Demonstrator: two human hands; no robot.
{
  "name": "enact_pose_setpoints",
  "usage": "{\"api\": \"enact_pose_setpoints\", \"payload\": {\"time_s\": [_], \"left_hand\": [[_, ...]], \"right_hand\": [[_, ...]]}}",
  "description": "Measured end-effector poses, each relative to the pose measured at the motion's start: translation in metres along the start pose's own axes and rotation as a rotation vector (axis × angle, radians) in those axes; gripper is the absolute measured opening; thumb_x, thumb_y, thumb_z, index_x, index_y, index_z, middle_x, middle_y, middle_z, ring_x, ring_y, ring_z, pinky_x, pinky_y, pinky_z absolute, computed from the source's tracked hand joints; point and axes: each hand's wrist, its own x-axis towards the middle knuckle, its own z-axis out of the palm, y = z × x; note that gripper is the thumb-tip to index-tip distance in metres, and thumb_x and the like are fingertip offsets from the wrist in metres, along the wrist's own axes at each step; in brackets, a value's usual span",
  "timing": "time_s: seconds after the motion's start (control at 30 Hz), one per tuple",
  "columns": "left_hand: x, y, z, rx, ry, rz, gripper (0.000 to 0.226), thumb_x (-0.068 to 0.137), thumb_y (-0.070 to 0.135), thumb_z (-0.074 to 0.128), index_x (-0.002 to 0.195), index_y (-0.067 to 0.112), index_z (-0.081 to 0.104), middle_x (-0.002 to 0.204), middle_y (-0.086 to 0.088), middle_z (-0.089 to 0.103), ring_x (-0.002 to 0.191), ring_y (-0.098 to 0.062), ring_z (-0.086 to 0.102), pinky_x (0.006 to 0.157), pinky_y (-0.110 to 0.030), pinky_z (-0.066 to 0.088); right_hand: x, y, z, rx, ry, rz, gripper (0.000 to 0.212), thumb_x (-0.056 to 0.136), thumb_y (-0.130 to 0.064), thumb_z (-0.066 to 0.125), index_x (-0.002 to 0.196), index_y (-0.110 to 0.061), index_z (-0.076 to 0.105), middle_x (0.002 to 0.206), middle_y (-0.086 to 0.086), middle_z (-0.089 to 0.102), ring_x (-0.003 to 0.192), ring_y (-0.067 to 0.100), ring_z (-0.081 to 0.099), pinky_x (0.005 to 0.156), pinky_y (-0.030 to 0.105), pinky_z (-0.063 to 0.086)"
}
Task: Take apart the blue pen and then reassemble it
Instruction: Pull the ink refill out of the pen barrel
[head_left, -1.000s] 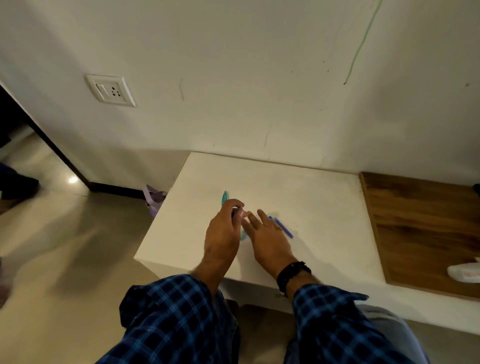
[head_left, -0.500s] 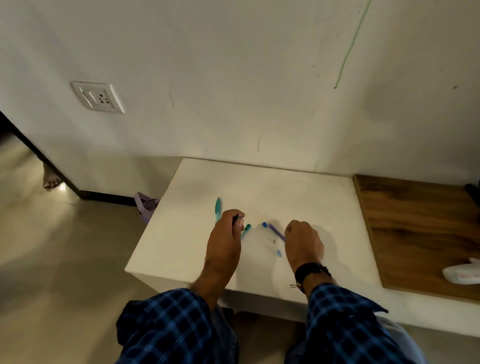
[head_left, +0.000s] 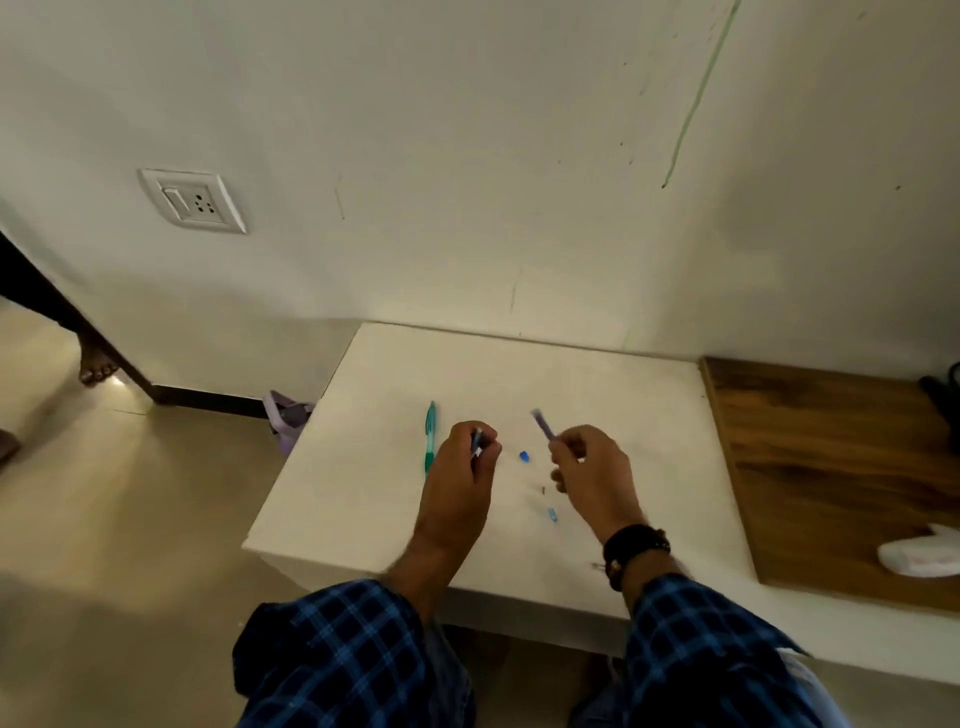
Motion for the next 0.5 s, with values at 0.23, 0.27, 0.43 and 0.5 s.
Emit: {"api": "enact_pose_setpoints", "payload": {"time_s": [0.23,0.27,0.43,0.5], "left_hand": [[0.006,0.017,-0.002,-0.098,0.017,0.013,0.021,0.097,0.030,0.056,0.119,0.032,0.058,0.109,0.020,0.064,0.105,-0.002,0.063,0.093,-0.020,0.053],[0.005,0.017,-0.003,-0.108,0.015,0.030,0.016,0.098,0.031,0.055,0.110,0.040,0.058,0.102,0.022,0.066,0.099,0.000,0.066,0.089,-0.020,0.055],[0.006,0.018,-0.004,-0.174,0.016,0.045,0.015,0.096,0.031,0.060,0.110,0.036,0.059,0.100,0.017,0.070,0.097,-0.003,0.068,0.083,-0.022,0.057],[0.006,0.020,-0.005,-0.209,0.022,0.037,0.018,0.095,0.032,0.061,0.112,0.031,0.059,0.102,0.016,0.070,0.098,-0.001,0.068,0.083,-0.017,0.056]], "right_hand": [[-0.017,-0.041,-0.019,0.367,-0.254,-0.108,0.010,0.095,-0.020,0.068,0.095,-0.020,0.078,0.085,0.010,0.074,0.071,0.012,0.070,0.071,0.024,0.061],[-0.018,-0.042,-0.021,0.356,-0.254,-0.119,0.010,0.095,-0.020,0.069,0.094,-0.020,0.079,0.086,0.011,0.075,0.070,0.011,0.070,0.070,0.023,0.061],[-0.015,-0.040,-0.028,0.363,-0.236,-0.125,0.014,0.095,-0.015,0.068,0.104,-0.015,0.079,0.085,0.007,0.077,0.074,0.013,0.072,0.075,0.024,0.060],[-0.013,-0.039,-0.032,0.333,-0.236,-0.126,0.018,0.097,-0.011,0.065,0.109,-0.013,0.078,0.088,0.006,0.078,0.081,0.015,0.074,0.079,0.026,0.061]]}}
